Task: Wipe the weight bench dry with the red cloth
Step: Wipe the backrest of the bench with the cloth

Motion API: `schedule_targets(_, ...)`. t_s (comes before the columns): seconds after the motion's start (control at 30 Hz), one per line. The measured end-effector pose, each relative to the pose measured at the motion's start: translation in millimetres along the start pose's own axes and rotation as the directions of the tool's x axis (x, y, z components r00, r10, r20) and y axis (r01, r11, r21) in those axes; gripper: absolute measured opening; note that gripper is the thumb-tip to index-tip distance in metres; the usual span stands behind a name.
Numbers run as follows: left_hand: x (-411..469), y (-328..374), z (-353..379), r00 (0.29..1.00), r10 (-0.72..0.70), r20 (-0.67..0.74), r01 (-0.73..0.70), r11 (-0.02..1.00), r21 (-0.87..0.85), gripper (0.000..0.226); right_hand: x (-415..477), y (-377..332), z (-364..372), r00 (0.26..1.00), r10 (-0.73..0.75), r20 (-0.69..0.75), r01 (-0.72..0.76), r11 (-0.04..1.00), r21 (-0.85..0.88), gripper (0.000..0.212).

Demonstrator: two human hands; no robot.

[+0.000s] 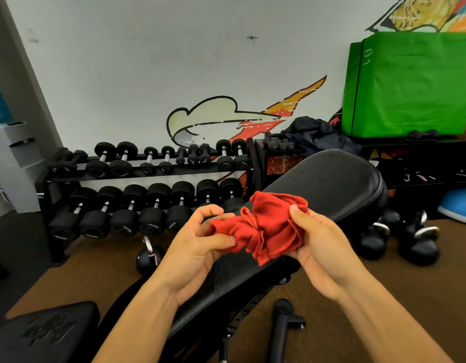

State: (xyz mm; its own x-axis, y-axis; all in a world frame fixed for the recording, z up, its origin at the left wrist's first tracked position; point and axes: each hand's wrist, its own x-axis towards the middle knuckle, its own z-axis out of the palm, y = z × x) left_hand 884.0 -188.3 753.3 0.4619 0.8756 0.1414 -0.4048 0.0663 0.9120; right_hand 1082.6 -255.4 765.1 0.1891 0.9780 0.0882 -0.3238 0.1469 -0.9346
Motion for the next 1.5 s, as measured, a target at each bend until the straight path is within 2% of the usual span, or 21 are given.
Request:
schedule_targets(0.1,2,-13,11,0.996,0.03,-0.084,-0.025,0.998,0.064,0.038,-3,-2,3,0.995,0.078,0.068,-0.091,0.975,0.204,0.04)
schedule_targets(0.2,-3,-28,29,0.996,-0.005,-0.094,0.022,0.984,0.178,0.02,-4,2,8,0.987,0.068,0.148,-0.118,0.922,0.368,0.041)
schedule_targets(0.27,-7,-34,38,0.991,-0.063,-0.119,0.087,0.973,0.212,0.026,-2,6,9,0.989,0.021,0.146,-0.082,0.903,0.423,0.04)
schedule_targets(0.33,-8,-32,42,0.98,-0.136,-0.148,0.154,0.981,0.121,0.044,1,9,8,0.991,-0.01,0.135,-0.049,0.902,0.429,0.038)
schedule_targets(0.4,-10,-27,41,0.975,-0.21,-0.08,0.213,0.976,0.043,0.068,0,11,6,0.991,-0.021,0.129,-0.026,0.936,0.352,0.038)
schedule_targets(0.43,-12,-26,41,0.973,-0.226,-0.038,0.227,0.973,0.03,0.071,-1,11,5,0.992,-0.024,0.128,-0.015,0.957,0.29,0.038)
schedule_targets(0.5,-14,-24,46,0.98,-0.196,0.025,0.196,0.98,0.031,0.055,-3,10,3,0.99,-0.025,0.137,0.001,0.986,0.169,0.036)
schedule_targets(0.6,-8,-27,54,0.993,-0.119,0.006,0.119,0.993,-0.009,0.035,-3,1,0,0.989,-0.033,0.142,0.048,0.993,-0.106,0.031)
schedule_targets(0.7,3,-25,58,0.993,-0.088,-0.073,0.081,0.992,-0.099,0.03,-1,-13,-5,0.987,-0.131,0.092,0.158,0.885,-0.437,0.02)
schedule_targets(0.8,19,-21,59,0.986,-0.04,-0.161,0.026,0.996,-0.087,0.025,5,-31,-16,0.967,-0.239,0.084,0.241,0.765,-0.597,0.015)
schedule_targets(0.9,40,-18,59,0.971,0.018,-0.239,-0.012,1.0,0.026,0.02,20,-52,-42,0.915,-0.402,0.027,0.31,0.659,-0.686,0.012)
schedule_targets(1.03,73,-23,62,0.925,0.174,-0.338,-0.046,0.934,0.355,0.015,47,-83,-76,0.745,-0.652,-0.139,0.303,0.517,-0.8,0.009)
schedule_targets(1.1,84,-30,69,0.908,0.287,-0.304,-0.09,0.844,0.528,0.026,60,-95,-87,0.698,-0.685,-0.21,0.244,0.503,-0.829,0.016)
schedule_targets(1.17,87,-41,81,0.924,0.328,-0.196,-0.131,0.754,0.644,0.026,75,-101,-97,0.699,-0.665,-0.263,0.178,0.518,-0.836,0.024)
schedule_targets(1.23,81,-57,97,0.961,0.278,-0.004,-0.19,0.668,0.72,0.031,89,-104,-104,0.719,-0.627,-0.3,0.141,0.555,-0.82,0.032)
schedule_targets(1.3,71,-72,111,0.967,0.154,0.205,-0.257,0.579,0.774,0.058,100,-103,-106,0.712,-0.616,-0.337,0.134,0.591,-0.796,0.037)
schedule_targets(1.33,70,-77,113,0.96,0.118,0.252,-0.275,0.55,0.789,0.065,103,-101,-105,0.7,-0.62,-0.354,0.136,0.603,-0.786,0.039)
schedule_targets(1.43,86,-77,106,0.968,0.035,0.25,-0.221,0.597,0.771,0.054,107,-95,-107,0.651,-0.652,-0.388,0.148,0.61,-0.778,0.041)
schedule_targets(1.5,104,-74,101,0.971,-0.011,0.24,-0.193,0.562,0.805,0.052,106,-94,-109,0.631,-0.672,-0.388,0.157,0.6,-0.784,0.039)
